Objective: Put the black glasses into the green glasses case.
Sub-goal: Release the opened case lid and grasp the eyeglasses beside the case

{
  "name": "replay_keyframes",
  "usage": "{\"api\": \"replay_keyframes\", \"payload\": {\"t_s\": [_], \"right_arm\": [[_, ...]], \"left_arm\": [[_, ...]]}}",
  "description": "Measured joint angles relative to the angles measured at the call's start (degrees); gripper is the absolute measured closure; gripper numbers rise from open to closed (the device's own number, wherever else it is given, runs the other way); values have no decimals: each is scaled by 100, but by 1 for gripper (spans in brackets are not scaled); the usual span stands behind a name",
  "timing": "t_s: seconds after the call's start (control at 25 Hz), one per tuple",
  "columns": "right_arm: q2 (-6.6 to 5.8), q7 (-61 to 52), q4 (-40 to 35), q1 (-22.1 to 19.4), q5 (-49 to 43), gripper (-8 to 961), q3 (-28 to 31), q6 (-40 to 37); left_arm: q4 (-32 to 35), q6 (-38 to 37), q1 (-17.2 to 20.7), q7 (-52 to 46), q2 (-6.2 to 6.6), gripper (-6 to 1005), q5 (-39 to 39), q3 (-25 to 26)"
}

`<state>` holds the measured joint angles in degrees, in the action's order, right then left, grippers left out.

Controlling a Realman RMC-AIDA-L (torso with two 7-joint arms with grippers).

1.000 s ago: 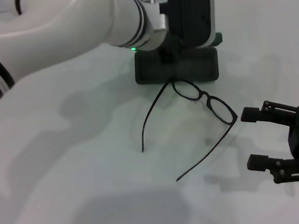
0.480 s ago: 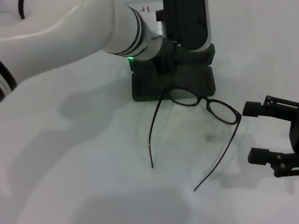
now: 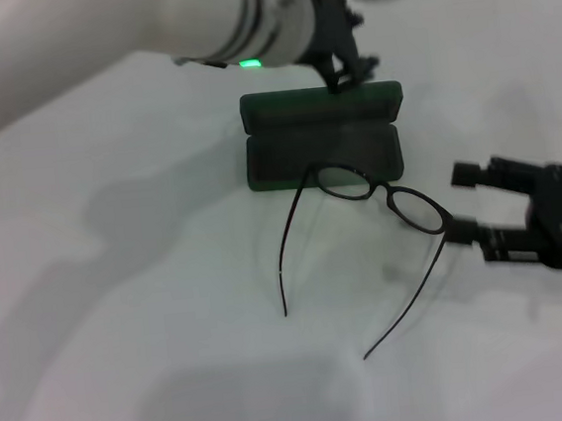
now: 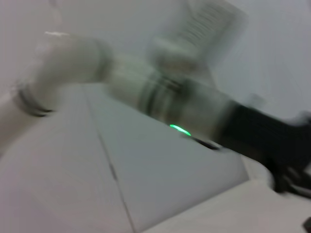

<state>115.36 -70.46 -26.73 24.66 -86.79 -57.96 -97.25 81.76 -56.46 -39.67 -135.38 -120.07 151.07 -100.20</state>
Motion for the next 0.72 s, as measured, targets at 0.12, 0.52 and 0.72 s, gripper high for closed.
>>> {"api": "replay_keyframes", "payload": {"t_s": [0.12,0.52,0.72], "right_arm": [[-3,-328,-310,147,-31,107,-42,121],[-145,-2650,-2111,578,-1429,377,-76,860],[-98,-3655,-2288,1349,-2771,435,-77,1113]], "left_arm": [[1171,80,858,-20,10,553,-665,184],[1280,342,3197,3116,33,745,-5733,1090],[-134,-716,3398,4250,30,749,-7603,1808]]}}
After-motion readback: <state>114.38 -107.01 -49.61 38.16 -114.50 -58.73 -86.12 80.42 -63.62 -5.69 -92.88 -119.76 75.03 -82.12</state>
